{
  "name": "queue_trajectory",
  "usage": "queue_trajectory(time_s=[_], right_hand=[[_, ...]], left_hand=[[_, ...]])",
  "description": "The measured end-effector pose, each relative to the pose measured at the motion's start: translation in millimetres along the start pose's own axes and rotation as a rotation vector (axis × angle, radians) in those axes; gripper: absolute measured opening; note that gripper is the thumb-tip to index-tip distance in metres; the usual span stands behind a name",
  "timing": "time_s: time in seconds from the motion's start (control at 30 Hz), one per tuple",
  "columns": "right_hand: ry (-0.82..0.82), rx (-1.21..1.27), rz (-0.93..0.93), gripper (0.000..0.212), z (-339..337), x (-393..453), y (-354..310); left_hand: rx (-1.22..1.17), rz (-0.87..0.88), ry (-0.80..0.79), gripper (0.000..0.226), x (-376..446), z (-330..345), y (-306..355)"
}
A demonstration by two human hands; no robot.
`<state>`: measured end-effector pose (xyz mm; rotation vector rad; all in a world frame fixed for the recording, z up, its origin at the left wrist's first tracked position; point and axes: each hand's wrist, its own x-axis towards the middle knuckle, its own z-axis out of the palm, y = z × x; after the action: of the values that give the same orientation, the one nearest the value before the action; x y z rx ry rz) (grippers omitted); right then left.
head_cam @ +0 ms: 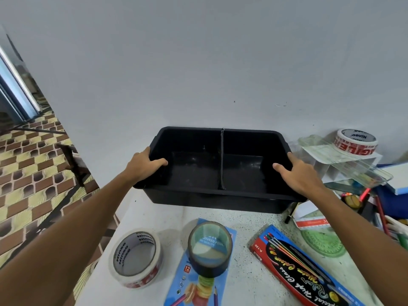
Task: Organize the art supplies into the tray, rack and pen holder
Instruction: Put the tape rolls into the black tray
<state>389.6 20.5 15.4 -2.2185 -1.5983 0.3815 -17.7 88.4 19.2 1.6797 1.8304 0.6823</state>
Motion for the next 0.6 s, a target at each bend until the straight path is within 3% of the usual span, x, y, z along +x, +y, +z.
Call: queue_trajectory(time_s=[0.1, 0.2, 0.27, 0.33, 0.4, 0.5, 0.6], right_hand=[[-0.030, -0.254, 0.008, 0.077, -7.4, 1.3, -3.8], [0.079, -0.406, -0.082, 0.080, -15.3, -6.1, -23.8], [0.147, -0.369, -0.300, 0.076, -12.9, -20.1, -49.1], [0.112, -0.253, -0.595, 0.073, -7.8, -40.2, -78.8], [-0.026, -0.206, -0.869, 0.076, -1.3, -65.7, -106.2], [-0.284, -0.298, -1.133, 0.077, 15.7, -100.8, -130.3], [-0.541, -0.495, -1.195, 0.083, 34.6, -126.5, -134.0]], left_hand=[[-0.076, -0.005, -0.077, 0.056, 1.0, -6.6, 0.2], [-0.078, -0.009, -0.166, 0.068, -3.3, -20.2, -0.3], [0.134, 0.040, -0.045, 0.081, -16.3, -28.3, -6.4], [0.299, 0.160, 0.176, 0.070, -43.6, -34.1, -12.2], [0.348, 0.311, 0.277, 0.055, -75.9, -39.7, -19.4], [0.306, 0.406, -0.028, 0.067, -122.8, -45.2, -33.9], [0.473, 0.349, -0.339, 0.087, -164.6, -35.7, -47.8]])
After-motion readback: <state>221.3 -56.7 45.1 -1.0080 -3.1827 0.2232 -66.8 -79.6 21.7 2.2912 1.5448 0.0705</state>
